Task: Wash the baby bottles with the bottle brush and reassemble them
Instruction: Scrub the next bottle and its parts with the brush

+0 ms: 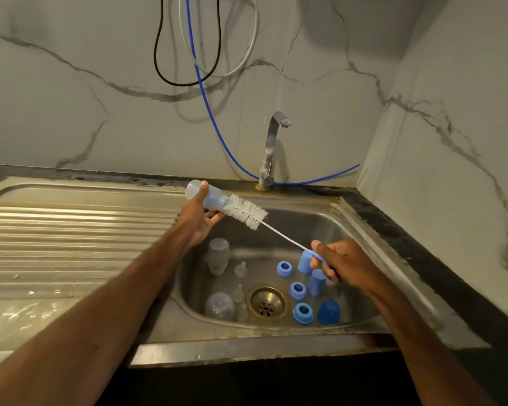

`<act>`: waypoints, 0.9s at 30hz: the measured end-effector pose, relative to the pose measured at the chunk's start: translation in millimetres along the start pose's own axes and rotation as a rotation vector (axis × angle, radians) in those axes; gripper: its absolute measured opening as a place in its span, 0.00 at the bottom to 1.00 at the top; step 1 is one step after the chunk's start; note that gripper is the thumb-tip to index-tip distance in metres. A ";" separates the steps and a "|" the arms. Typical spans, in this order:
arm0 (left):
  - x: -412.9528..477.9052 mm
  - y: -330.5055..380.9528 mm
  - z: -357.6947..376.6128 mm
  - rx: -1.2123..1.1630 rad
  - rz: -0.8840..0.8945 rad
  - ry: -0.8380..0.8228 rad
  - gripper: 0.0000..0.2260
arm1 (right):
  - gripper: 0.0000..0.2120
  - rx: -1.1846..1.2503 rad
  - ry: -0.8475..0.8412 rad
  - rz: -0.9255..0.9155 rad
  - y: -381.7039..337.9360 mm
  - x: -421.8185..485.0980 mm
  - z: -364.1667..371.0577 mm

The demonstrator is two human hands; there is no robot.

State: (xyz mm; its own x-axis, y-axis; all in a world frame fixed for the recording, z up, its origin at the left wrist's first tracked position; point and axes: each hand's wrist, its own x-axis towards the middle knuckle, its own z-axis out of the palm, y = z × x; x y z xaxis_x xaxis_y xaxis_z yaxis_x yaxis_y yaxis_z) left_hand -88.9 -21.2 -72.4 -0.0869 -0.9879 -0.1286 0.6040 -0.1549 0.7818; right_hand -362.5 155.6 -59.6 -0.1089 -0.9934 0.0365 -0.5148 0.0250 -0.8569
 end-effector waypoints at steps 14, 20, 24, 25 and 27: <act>6.7 -4.4 -6.7 -0.031 0.008 0.022 0.28 | 0.20 -0.008 0.020 0.055 4.1 4.6 1.3; 4.5 -2.8 -2.7 -0.017 0.016 0.037 0.23 | 0.06 -0.082 0.105 -0.097 0.6 -0.6 -4.5; 8.9 -5.7 -3.2 0.083 0.050 0.049 0.31 | 0.15 -0.054 0.026 -0.010 -2.1 -1.0 -0.9; 10.4 -6.2 -3.8 0.099 0.055 0.066 0.32 | 0.18 -0.047 0.004 0.031 -2.2 -0.1 0.4; 14.1 -7.3 -4.9 0.095 0.058 0.075 0.31 | 0.19 -0.026 -0.017 0.039 -4.2 -1.3 2.4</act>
State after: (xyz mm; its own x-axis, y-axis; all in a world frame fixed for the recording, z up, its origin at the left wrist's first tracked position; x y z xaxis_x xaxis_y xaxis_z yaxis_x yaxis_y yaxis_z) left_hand -90.7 -33.9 -82.9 0.0075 -0.9923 -0.1238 0.5285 -0.1011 0.8429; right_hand -358.1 156.5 -57.3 -0.1148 -0.9934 -0.0051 -0.5321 0.0659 -0.8441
